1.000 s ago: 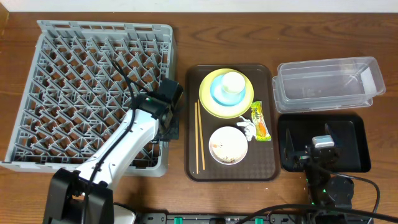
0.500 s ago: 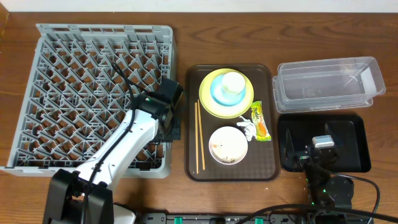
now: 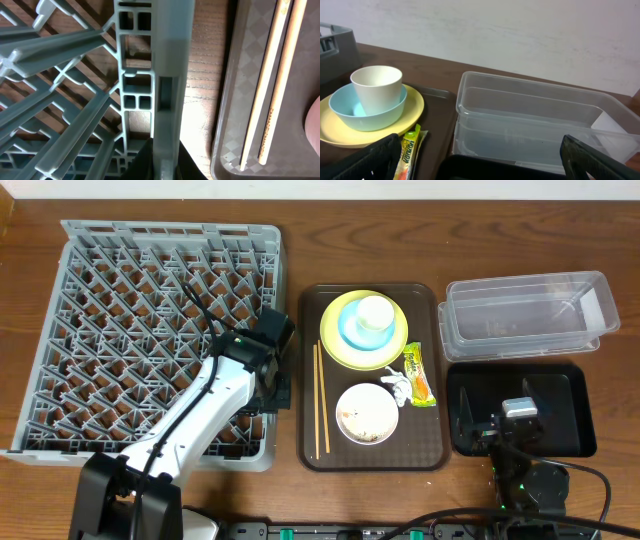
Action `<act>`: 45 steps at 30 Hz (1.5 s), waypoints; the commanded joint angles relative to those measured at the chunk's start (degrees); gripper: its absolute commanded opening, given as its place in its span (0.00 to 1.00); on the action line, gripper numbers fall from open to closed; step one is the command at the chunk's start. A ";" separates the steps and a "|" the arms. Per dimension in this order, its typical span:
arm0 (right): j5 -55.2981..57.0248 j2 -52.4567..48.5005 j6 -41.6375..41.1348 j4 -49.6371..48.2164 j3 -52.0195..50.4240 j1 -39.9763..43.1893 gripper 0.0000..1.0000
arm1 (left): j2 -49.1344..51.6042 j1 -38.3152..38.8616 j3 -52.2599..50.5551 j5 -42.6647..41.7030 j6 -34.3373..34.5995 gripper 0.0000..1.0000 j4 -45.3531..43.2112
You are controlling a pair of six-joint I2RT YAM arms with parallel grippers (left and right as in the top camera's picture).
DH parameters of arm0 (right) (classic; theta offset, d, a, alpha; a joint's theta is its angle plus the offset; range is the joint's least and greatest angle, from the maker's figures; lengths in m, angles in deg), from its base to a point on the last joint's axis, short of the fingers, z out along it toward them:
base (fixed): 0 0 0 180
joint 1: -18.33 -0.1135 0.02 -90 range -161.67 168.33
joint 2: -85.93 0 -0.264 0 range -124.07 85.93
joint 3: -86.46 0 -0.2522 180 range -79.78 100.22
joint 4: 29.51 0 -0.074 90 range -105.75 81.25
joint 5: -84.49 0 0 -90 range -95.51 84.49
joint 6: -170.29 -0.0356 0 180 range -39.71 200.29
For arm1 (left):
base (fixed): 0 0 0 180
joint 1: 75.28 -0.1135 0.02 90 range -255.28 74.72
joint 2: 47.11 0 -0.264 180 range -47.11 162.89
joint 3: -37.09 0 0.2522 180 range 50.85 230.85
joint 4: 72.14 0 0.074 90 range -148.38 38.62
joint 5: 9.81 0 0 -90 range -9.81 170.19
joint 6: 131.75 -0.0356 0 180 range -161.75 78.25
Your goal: Sort waste into correct bins and load items into the dishwasher
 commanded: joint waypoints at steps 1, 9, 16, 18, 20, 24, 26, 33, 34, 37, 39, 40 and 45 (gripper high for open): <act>-0.07 0.11 0.35 0.24 -0.07 -0.31 0.99 | -0.24 0.31 -0.31 -4.20 2.80 0.08 2.67; -0.07 0.11 0.35 0.24 -0.07 -0.31 0.99 | -0.24 0.46 -0.31 -5.92 3.21 0.08 2.91; -0.07 0.11 0.35 0.24 -0.07 -0.31 0.99 | -0.24 3.52 -0.31 -5.95 3.65 0.08 2.86; -0.07 0.11 0.35 0.24 -0.07 -0.31 0.99 | -0.24 4.33 -0.31 -5.90 3.65 0.08 2.89; -0.07 0.11 0.35 0.24 -0.07 -0.31 0.99 | -0.24 4.79 -0.31 -5.84 3.65 0.08 3.08; -0.07 0.11 0.35 0.24 -0.07 -0.31 0.99 | -0.24 4.74 -0.31 -5.03 4.52 0.08 3.72; -0.07 0.11 0.35 0.24 -0.07 -0.31 0.99 | -0.24 4.76 -0.31 -5.07 4.76 0.08 3.74; -0.07 0.11 0.35 0.24 -0.07 -0.31 0.99 | -0.24 4.74 -0.28 -4.55 4.74 0.15 3.39; -0.07 0.11 0.35 0.24 -0.07 -0.31 0.99 | -0.24 4.74 -0.22 -3.80 4.74 0.16 3.39; -0.07 0.11 0.35 0.24 -0.07 -0.31 0.99 | -0.26 4.66 1.36 -0.50 4.72 0.23 3.98; -0.07 0.11 0.35 0.24 -0.07 -0.31 0.99 | -0.44 4.48 3.72 1.66 4.72 0.26 5.75; -0.07 0.11 0.35 0.24 -0.07 -0.31 0.99 | -0.66 4.26 5.27 2.86 4.72 0.26 7.04; -0.07 0.11 0.35 0.24 -0.07 -0.31 0.99 | -2.93 2.05 16.04 8.11 4.72 0.27 14.05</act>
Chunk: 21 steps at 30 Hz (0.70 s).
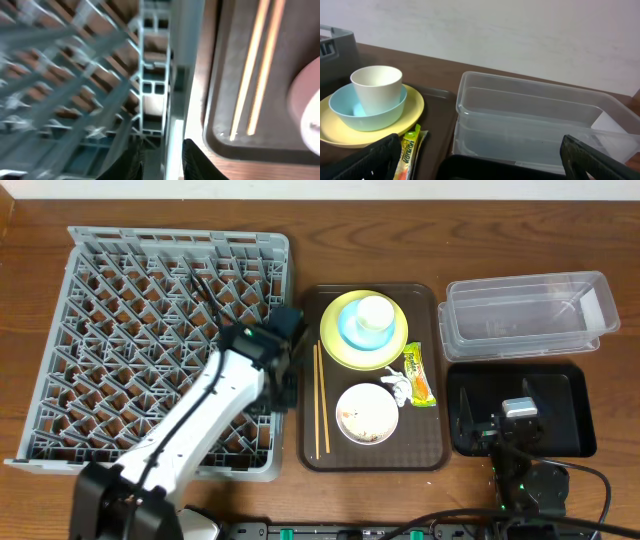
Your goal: Sort waste into correct bins and load items into the dishwasher
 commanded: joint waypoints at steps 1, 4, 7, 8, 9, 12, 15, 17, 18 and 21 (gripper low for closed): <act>-0.07 0.11 0.35 0.22 -0.07 -0.31 0.99 | -3.34 -2.05 8.79 5.40 0.33 0.27 3.26; -0.07 0.11 0.35 0.22 -0.07 -0.31 0.99 | -6.21 -2.47 13.42 4.33 3.15 0.28 5.27; -0.07 0.11 0.35 0.22 -0.07 -0.31 0.99 | -9.64 -2.45 13.99 -1.03 3.32 0.42 4.57; -0.07 0.11 0.35 0.22 -0.07 -0.31 0.99 | -10.56 -2.45 13.99 -2.80 3.32 0.48 4.52; -0.07 0.11 0.35 0.22 -0.07 -0.31 0.99 | -11.47 -2.45 13.97 -4.68 3.32 0.60 4.59; -0.07 0.11 0.35 0.22 -0.07 -0.31 0.99 | -12.72 -2.19 13.88 -7.80 3.32 0.71 4.63; -0.07 0.11 0.35 0.22 -0.07 -0.31 0.99 | -12.74 -1.77 13.77 -9.75 3.30 0.83 4.61; -0.07 0.11 0.35 0.22 -0.07 -0.31 0.99 | -12.66 -1.60 13.40 -9.66 3.26 0.82 4.68; -0.07 0.11 0.35 0.22 -0.07 -0.31 0.99 | -12.61 -1.60 13.03 -9.66 3.26 0.72 4.68; -0.07 0.11 0.35 0.22 -0.07 -0.31 0.99 | -12.11 -1.60 12.48 -9.68 3.30 0.33 4.66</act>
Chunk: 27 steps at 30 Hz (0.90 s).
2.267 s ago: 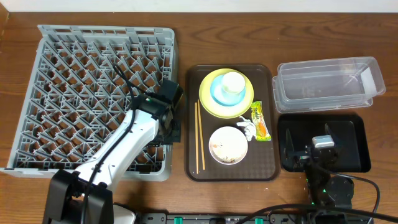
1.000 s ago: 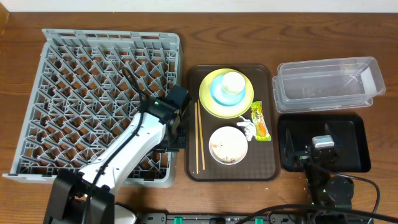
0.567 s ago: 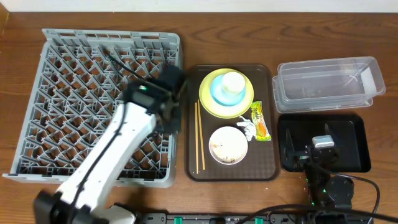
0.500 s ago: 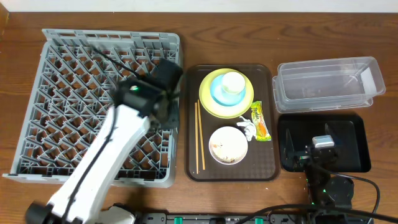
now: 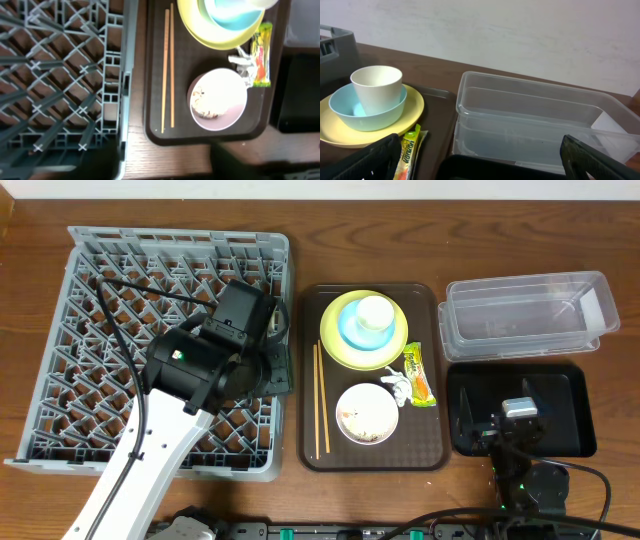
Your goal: Sort waste into correct bins and load items into the dishwasher
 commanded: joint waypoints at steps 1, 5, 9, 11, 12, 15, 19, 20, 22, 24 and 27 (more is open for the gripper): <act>-0.07 0.11 0.35 0.24 -0.07 -0.31 0.99 | 0.74 0.13 -0.83 -1.22 0.07 0.27 0.20; -0.07 0.11 0.35 0.24 -0.07 -0.31 0.99 | 1.20 0.13 -0.90 -4.83 -2.51 0.31 -0.31; -0.07 0.11 0.35 0.24 -0.07 -0.31 0.99 | 1.22 0.13 -0.90 -17.99 -16.13 0.65 -2.21; -0.07 0.11 0.35 0.24 -0.07 -0.31 0.99 | 1.22 0.13 -0.90 -21.84 -19.15 0.70 -2.86; -0.07 0.11 0.35 0.24 -0.07 -0.31 0.99 | 1.22 0.13 -0.92 -22.53 -19.56 0.71 -3.17; -0.07 0.11 0.35 0.24 -0.07 -0.31 0.99 | 1.22 0.13 -0.90 -22.51 -19.56 0.77 -3.80; -0.07 0.11 0.35 0.24 -0.07 -0.31 0.99 | 1.22 0.13 -0.92 -22.51 -19.54 0.85 -3.82; -0.07 0.11 0.35 0.24 -0.07 -0.31 0.99 | 1.22 0.13 -0.92 -22.51 -19.54 0.85 -3.82; -0.07 0.11 0.35 0.24 -0.07 -0.31 0.99 | 1.22 0.13 -0.92 -22.56 -19.50 0.86 -3.80; -0.07 0.11 0.35 0.24 -0.07 -0.31 0.99 | 1.22 0.13 -0.92 -22.53 -19.52 0.90 -3.80; -0.07 0.11 0.35 0.24 -0.07 -0.31 0.99 | 1.22 0.13 -0.92 -21.84 -19.54 0.91 -3.78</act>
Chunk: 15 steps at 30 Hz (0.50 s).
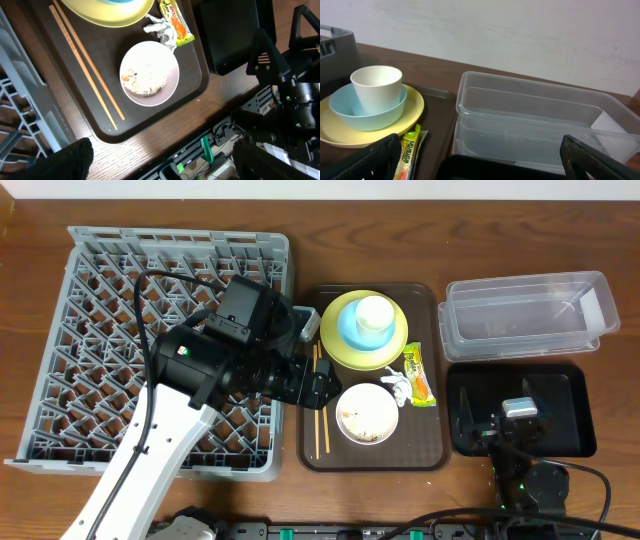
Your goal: Sort waste into correct bins and load items into the dishwasher
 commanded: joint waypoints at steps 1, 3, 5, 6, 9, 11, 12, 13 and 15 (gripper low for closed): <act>-0.07 0.11 0.35 0.24 -0.07 -0.31 0.99 | 0.33 0.07 -0.59 -0.39 -1.03 0.91 0.11; -0.07 0.11 0.35 0.24 -0.07 -0.31 0.99 | 0.33 0.07 -0.59 -0.39 -1.03 0.92 0.13; -0.07 0.11 0.35 0.24 -0.07 -0.31 0.99 | 0.33 0.07 -0.59 -0.44 -1.03 0.92 0.20; -0.07 0.11 0.35 0.24 -0.07 -0.31 0.99 | 0.33 0.07 -0.59 -0.44 -1.05 0.92 0.90; -0.07 0.11 0.35 0.24 -0.07 -0.31 0.99 | 0.33 0.07 -0.59 0.02 -1.31 0.92 2.32; -0.07 0.11 0.35 0.24 -0.07 -0.31 0.99 | 0.33 0.07 -0.59 -0.02 -1.22 0.92 2.32; -0.07 0.11 0.35 0.24 -0.07 -0.31 0.99 | 0.33 0.07 -0.59 -0.04 -1.22 0.92 2.32; -0.07 0.11 0.35 0.24 -0.07 -0.31 0.99 | 0.33 0.07 -0.59 -0.02 -1.20 0.92 2.32; -0.07 0.11 0.35 0.24 -0.07 -0.31 0.99 | 0.33 0.07 -0.59 -0.04 -0.98 0.93 2.32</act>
